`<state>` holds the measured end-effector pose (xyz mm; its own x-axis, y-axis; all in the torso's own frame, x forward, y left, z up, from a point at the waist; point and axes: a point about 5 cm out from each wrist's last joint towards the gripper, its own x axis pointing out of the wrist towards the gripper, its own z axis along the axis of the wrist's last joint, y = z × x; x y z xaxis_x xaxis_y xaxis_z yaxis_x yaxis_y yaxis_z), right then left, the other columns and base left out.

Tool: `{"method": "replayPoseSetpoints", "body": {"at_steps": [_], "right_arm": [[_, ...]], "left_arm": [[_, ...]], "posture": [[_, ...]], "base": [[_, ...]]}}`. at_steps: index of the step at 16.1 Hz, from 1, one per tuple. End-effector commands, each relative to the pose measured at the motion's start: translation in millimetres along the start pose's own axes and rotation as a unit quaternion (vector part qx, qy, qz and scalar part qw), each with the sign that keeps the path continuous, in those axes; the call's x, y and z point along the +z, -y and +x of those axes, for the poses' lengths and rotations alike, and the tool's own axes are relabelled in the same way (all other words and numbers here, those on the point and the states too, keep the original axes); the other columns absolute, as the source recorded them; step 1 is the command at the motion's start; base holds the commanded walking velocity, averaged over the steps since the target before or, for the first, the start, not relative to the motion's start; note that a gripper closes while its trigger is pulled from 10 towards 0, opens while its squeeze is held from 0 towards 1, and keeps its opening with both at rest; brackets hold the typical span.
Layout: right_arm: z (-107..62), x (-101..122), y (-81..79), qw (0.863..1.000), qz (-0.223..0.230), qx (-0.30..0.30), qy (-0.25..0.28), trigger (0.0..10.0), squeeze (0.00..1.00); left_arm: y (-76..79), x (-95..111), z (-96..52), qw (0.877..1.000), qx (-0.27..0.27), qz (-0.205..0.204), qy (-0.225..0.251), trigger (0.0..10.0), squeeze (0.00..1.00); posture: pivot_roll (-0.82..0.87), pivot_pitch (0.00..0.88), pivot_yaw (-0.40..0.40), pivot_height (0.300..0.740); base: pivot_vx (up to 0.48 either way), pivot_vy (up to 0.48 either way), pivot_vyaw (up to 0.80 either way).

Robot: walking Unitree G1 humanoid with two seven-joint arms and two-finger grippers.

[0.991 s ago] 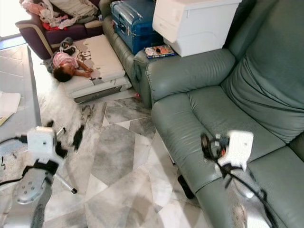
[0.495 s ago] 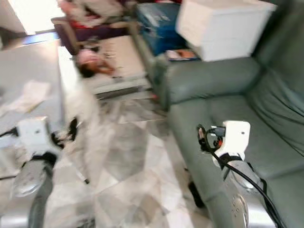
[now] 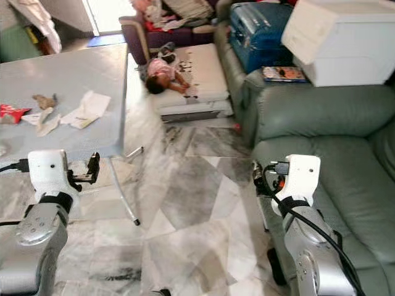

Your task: Picking trash to rubbish bin

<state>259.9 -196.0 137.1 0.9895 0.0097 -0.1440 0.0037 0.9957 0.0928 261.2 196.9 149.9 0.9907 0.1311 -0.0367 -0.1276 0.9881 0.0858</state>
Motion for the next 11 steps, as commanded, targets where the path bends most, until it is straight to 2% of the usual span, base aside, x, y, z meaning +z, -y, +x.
{"method": "replayPoseSetpoints", "body": {"at_steps": [1,5,7,9,10,11], "right_arm": [[-0.7,8.8,-1.9,1.000,0.001,0.004,0.013,10.0,0.00],[1.1,12.8,-1.3,1.000,0.021,0.001,0.021,10.0,0.00],[1.7,14.5,-3.2,0.998,0.057,0.002,0.020,10.0,0.00],[1.6,16.0,-5.8,0.998,0.062,0.008,0.018,10.0,0.00],[1.5,17.2,-10.2,0.998,0.058,0.020,0.016,10.0,0.00],[1.4,20.5,-15.6,0.997,0.074,0.019,0.024,10.0,0.00]], "left_arm": [[2.4,2.8,3.4,1.000,-0.002,-0.006,0.002,10.0,0.00],[-2.2,3.8,5.4,1.000,0.019,-0.022,-0.005,10.0,0.00],[-4.1,3.8,6.7,0.999,0.022,-0.026,-0.013,10.0,0.00],[-4.0,3.8,8.0,0.999,0.021,-0.027,-0.015,10.0,0.00],[-3.7,3.6,8.5,0.999,0.023,-0.028,-0.017,10.0,0.00],[-3.2,3.4,9.3,0.999,0.023,-0.030,-0.019,10.0,0.00]], "posture": [[0.04,0.038,0.050,0.740],[0.04,0.050,0.049,0.740],[0.04,0.058,0.052,0.740],[0.04,0.059,0.053,0.740],[0.04,0.062,0.053,0.740],[0.03,0.065,0.052,0.740]], "base": [[0.000,0.000,0.80],[0.000,0.000,0.80],[0.000,0.000,0.00],[0.000,0.000,0.00],[0.000,0.274,0.00],[0.000,0.281,0.00]]}}
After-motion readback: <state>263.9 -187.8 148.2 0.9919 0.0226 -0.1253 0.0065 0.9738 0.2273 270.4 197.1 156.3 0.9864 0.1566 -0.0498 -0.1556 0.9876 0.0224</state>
